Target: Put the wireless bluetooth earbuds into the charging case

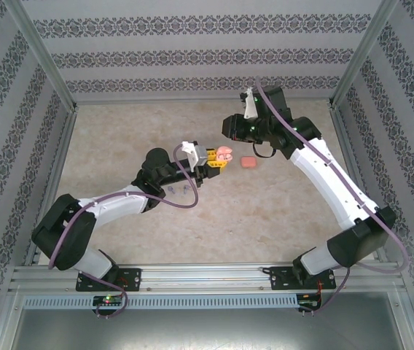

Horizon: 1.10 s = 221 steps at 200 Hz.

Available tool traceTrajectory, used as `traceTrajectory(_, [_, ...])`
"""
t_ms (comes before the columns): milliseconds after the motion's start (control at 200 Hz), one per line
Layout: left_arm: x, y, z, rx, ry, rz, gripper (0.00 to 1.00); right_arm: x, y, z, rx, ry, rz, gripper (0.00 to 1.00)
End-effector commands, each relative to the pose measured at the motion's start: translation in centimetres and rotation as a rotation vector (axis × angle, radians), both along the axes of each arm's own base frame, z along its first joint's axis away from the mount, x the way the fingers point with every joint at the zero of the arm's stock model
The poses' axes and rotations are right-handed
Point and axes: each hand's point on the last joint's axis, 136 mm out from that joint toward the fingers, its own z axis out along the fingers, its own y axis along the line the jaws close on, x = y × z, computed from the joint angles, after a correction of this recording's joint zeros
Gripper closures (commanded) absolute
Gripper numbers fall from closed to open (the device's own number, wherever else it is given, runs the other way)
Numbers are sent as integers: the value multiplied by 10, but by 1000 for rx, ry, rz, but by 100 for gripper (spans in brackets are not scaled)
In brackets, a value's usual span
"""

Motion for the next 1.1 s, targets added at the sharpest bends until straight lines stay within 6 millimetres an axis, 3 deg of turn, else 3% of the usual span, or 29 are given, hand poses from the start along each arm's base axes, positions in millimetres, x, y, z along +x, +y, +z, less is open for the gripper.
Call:
traceTrajectory(0, [-4,-11,9,-6,-36,-37,100,-9,6,-3,11,47,46,75])
traceTrajectory(175, [3,-13,11,-13,-44,-16,100,-30,8,-25,-4,108,83,80])
traceTrajectory(390, [11,-13,10,-13,-56,23,100,-71,0,-43,-24,167,123,84])
traceTrajectory(530, [15,-13,3,-7,-37,42,100,-84,-26,-28,9,110,37,85])
traceTrajectory(639, [19,-13,-4,-14,1,50,100,-79,-57,-19,41,58,-101,82])
traceTrajectory(814, [43,-13,-27,-2,165,146,100,-73,-94,-36,45,46,-278,76])
traceTrajectory(1099, [88,-30,-98,111,644,273,100,-72,-119,-90,-54,89,-377,51])
